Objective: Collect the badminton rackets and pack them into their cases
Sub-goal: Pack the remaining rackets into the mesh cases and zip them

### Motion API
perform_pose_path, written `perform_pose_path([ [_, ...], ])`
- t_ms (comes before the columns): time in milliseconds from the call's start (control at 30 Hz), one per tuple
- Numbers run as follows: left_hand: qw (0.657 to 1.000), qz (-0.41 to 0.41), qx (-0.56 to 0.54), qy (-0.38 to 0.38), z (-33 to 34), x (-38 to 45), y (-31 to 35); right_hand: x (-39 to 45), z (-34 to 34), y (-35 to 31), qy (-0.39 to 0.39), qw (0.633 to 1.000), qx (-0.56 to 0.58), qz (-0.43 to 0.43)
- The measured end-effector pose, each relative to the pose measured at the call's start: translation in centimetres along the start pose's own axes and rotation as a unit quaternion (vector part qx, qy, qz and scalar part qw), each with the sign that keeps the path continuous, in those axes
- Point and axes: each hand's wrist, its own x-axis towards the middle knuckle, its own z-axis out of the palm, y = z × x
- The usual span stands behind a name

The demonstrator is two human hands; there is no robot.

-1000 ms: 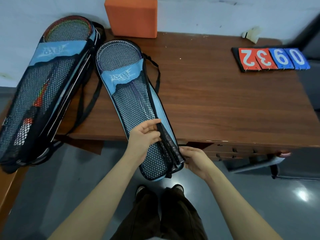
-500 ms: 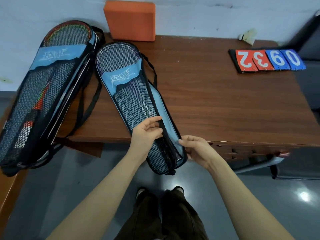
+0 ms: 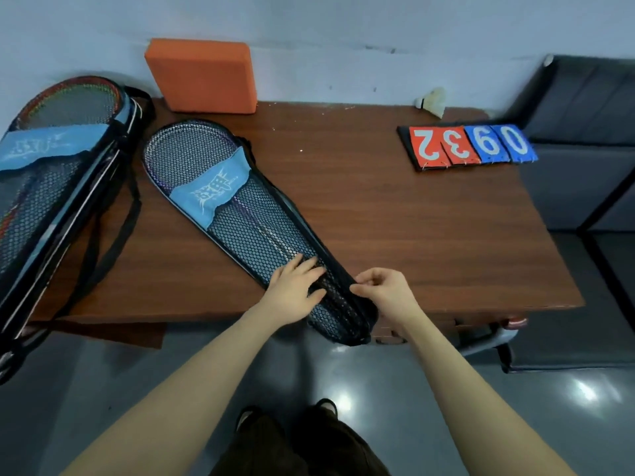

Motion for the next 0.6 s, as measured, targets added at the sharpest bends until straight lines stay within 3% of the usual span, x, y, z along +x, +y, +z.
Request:
perform_pose_path([
  [133, 1.000, 0.020, -0.010, -0.005, 0.5, 1.5, 0.1, 2.3, -2.2, 0.6, 0.049, 0.986, -0.151, -0.053],
  [233, 0.999, -0.010, -0.012, 0.052, 0.4, 2.3, -0.3, 3.5, -3.0, 0.9, 0.045, 0.972, -0.224, -0.060],
  [367, 0.992, -0.075, 0.001, 0.102, -0.9, 3.5, -2.9, 5.2, -0.6, 1.0, 0.024, 0.894, -0.415, -0.167],
  [600, 0.986, -0.112, 0.023, 0.123, -7.4, 7.5, -11.7, 12.3, 7.0, -4.7, 0.026, 0.893, -0.408, -0.188],
])
